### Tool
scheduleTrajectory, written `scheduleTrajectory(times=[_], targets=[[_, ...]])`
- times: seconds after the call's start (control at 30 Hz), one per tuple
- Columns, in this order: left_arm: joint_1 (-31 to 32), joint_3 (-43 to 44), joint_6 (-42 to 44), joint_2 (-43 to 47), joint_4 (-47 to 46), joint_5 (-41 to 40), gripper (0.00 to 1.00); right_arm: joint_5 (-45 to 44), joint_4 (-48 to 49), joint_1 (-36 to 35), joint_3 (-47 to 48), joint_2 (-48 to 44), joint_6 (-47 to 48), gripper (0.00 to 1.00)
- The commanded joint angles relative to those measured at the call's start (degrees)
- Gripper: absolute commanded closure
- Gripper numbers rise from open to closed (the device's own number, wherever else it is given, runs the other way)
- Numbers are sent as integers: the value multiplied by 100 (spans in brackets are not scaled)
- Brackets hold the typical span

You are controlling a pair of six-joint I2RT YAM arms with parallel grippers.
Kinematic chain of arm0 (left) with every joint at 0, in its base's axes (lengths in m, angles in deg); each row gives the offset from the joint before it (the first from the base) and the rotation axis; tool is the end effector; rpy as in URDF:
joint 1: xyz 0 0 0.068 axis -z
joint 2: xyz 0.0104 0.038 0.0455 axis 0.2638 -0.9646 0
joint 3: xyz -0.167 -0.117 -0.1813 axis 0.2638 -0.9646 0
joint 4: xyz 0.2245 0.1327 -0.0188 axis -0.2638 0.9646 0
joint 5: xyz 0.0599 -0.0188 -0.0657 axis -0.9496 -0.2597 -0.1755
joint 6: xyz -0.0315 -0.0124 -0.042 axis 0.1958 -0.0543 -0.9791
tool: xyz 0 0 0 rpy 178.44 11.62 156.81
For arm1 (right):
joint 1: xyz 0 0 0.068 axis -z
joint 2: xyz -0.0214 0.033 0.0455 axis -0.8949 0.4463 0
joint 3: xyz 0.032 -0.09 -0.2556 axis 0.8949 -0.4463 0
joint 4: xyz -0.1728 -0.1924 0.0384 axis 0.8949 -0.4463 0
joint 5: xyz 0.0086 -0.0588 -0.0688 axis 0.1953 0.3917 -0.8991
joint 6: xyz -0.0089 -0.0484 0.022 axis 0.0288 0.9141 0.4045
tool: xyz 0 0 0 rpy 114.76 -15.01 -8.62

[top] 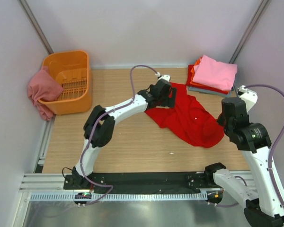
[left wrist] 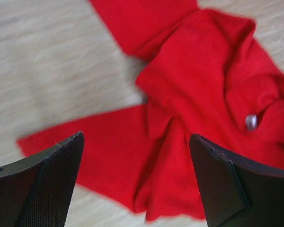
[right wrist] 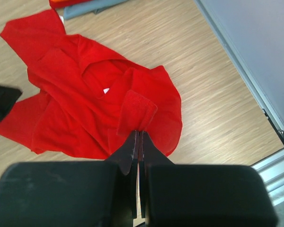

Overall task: Fold and stack the t-shirts
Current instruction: Flatten the tshirt out

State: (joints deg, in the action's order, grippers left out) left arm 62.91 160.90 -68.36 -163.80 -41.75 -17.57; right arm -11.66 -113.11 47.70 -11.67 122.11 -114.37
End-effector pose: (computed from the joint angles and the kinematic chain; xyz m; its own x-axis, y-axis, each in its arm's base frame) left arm 0.3330 -0.3543 0.2382 -0.6971 0.0249 -0.7166 0.3099 0.9117 -0.2698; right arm 0.1181 0.0125 0.3912 -0.4523 0.3058 -0.8378 0.4756 0.8774 0.0635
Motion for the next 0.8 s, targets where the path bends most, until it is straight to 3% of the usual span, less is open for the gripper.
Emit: scheduleTrajectory(times=[0.0, 0.27, 0.5, 0.6, 0.7, 0.77], targets=[[-6, 1174, 183, -709, 193, 140, 7, 152, 435, -3, -91, 39, 22, 99], [-33, 2950, 60, -2125, 510, 403, 9, 108, 672, -3, -346, 100, 163, 99], [-59, 3286, 24, -2591, 353, 448, 22, 161, 848, -3, -566, 171, 225, 99], [-86, 3461, -2, -2697, 335, 439, 39, 126, 865, -3, -583, 162, 251, 99], [-86, 3593, 50, -2715, 282, 378, 66, 108, 848, -3, -583, 153, 269, 99], [-86, 3637, 112, -2619, 273, 307, 98, 108, 822, -3, -575, 162, 269, 99]])
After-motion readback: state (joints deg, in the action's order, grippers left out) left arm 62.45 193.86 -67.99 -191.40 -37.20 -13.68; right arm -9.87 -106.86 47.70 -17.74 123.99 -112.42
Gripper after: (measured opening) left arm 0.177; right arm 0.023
